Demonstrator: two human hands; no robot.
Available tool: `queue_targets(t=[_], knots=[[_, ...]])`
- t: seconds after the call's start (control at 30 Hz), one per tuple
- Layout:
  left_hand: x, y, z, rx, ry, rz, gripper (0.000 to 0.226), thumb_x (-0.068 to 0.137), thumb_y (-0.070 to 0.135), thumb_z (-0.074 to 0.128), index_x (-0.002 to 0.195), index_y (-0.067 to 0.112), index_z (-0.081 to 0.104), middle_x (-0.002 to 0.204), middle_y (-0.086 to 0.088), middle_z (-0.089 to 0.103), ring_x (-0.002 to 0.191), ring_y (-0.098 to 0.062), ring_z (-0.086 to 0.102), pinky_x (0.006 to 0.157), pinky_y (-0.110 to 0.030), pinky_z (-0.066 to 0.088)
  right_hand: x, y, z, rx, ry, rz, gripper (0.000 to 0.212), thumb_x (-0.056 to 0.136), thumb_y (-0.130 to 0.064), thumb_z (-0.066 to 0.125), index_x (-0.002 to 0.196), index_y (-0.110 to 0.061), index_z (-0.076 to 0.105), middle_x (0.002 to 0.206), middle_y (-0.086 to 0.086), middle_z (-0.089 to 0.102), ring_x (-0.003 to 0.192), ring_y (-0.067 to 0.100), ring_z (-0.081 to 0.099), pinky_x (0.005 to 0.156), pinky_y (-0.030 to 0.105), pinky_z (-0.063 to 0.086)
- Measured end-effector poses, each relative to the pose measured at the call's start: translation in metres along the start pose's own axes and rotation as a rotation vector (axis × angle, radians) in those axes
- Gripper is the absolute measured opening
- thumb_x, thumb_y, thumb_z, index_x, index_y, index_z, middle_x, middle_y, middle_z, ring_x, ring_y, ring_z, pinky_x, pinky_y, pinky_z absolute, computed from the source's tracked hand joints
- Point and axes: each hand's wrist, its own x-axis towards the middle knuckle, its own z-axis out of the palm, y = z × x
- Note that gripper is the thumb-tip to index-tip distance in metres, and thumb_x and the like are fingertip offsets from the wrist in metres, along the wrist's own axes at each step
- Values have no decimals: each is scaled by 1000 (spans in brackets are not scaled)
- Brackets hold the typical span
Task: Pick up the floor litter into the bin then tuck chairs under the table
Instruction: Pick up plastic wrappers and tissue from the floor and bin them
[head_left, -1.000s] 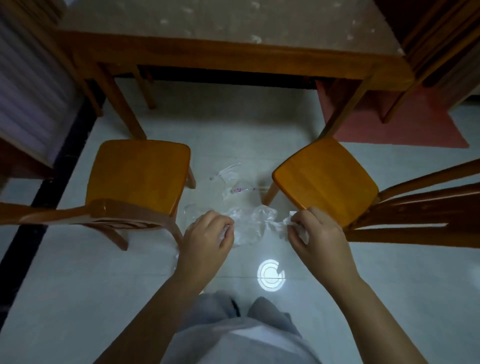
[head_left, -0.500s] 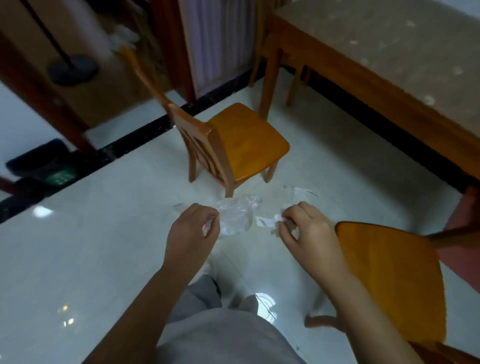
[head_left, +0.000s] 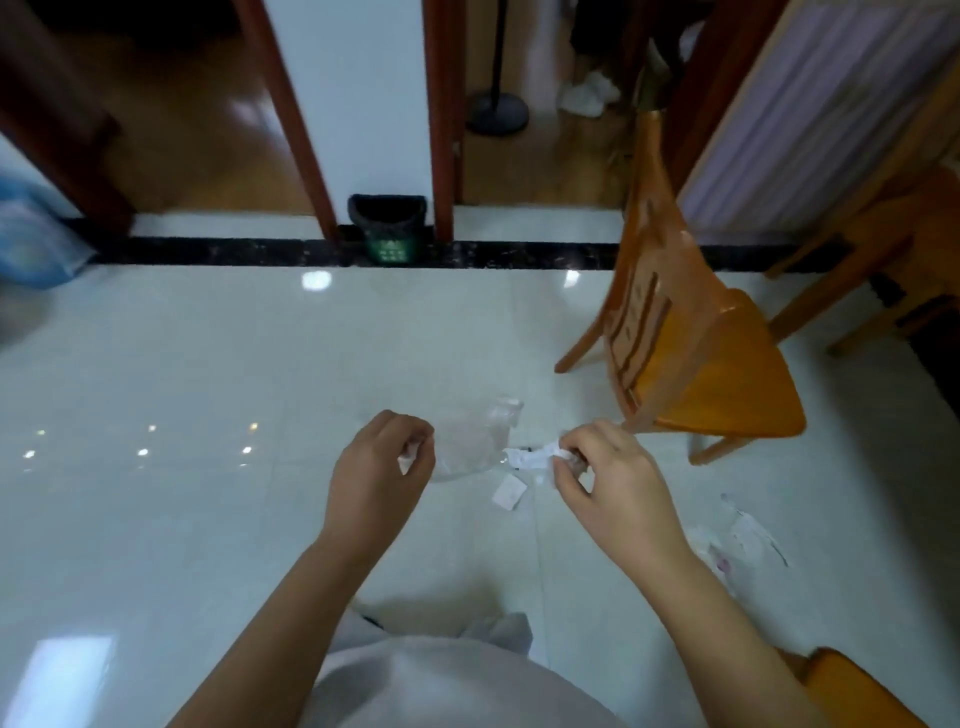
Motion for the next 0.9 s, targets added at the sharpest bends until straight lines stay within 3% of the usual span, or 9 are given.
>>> queue_targets(t=[0.2, 0.57, 0.73, 0.9], knots=[[-6, -80, -67, 30, 109, -171, 10, 78, 0, 65, 81, 9, 66, 75, 4, 58, 66, -13, 53, 58, -11, 36, 41, -79, 56, 59, -55, -144, 6, 74, -15, 59, 75, -9, 59, 70, 4, 57, 62, 23, 54, 56, 32, 47], [16, -243, -203, 42, 180, -271, 14, 76, -4, 64, 77, 10, 64, 72, 0, 57, 64, -17, 52, 56, -16, 37, 130, -233, 167, 73, -112, -163, 11, 74, -4, 69, 76, -9, 59, 73, 2, 57, 67, 21, 53, 60, 25, 40], [52, -281, -223, 27, 200, -317, 13, 77, -3, 63, 78, 11, 63, 74, 0, 58, 65, -15, 53, 58, -13, 37, 179, -259, 196, 91, -158, -146, 9, 77, -6, 68, 78, -10, 59, 75, 0, 57, 70, 17, 52, 62, 28, 43], [126, -299, -207, 20, 217, -344, 14, 77, -2, 63, 77, 12, 63, 72, 2, 57, 68, -8, 48, 60, -5, 35, 255, -240, 223, 79, -162, -145, 7, 78, -7, 67, 80, -10, 62, 77, 2, 60, 70, 18, 53, 63, 25, 41]])
